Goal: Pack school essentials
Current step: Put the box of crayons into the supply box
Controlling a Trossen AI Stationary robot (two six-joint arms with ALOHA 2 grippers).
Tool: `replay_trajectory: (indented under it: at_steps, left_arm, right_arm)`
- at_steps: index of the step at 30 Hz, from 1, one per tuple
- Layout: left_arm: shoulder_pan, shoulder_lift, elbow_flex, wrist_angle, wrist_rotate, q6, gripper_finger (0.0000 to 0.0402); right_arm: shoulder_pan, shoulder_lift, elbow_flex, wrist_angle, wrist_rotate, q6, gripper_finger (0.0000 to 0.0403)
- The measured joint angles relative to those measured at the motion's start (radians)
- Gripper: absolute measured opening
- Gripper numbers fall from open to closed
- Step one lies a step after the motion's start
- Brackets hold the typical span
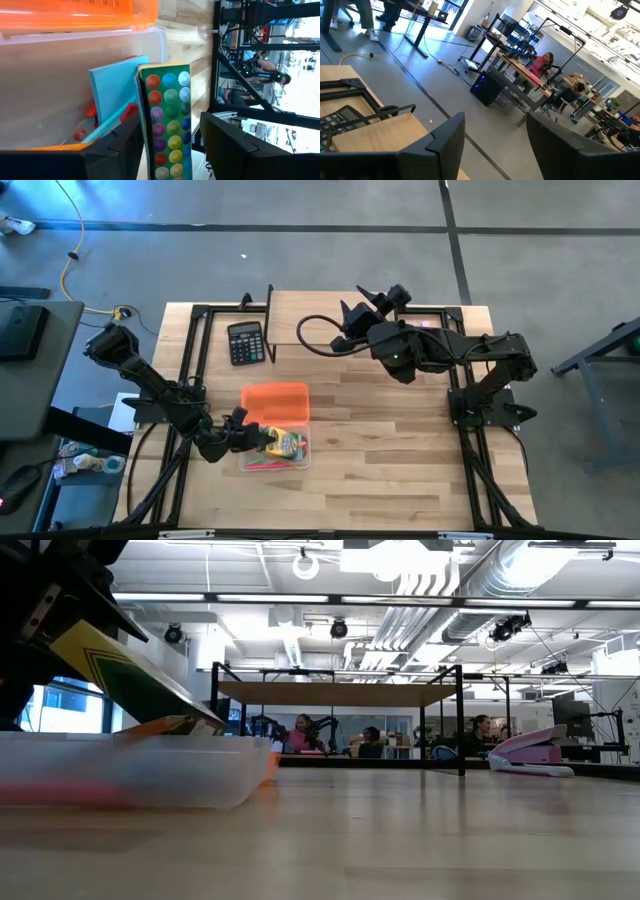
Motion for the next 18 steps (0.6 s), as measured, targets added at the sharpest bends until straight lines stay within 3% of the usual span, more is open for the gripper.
replay_trajectory:
  at_steps: [11, 18]
  left_arm:
    - [0.000, 0.000, 0.000, -0.006, 0.041, 0.039, 0.0170]
    - [-0.001, -0.001, 0.000, -0.006, 0.070, 0.046, 0.0159]
  right_arm:
    - [0.000, 0.000, 0.000, -0.035, 0.000, 0.002, 0.0201]
    - [0.000, 0.000, 0.000, -0.122, 0.000, 0.090, 0.0201]
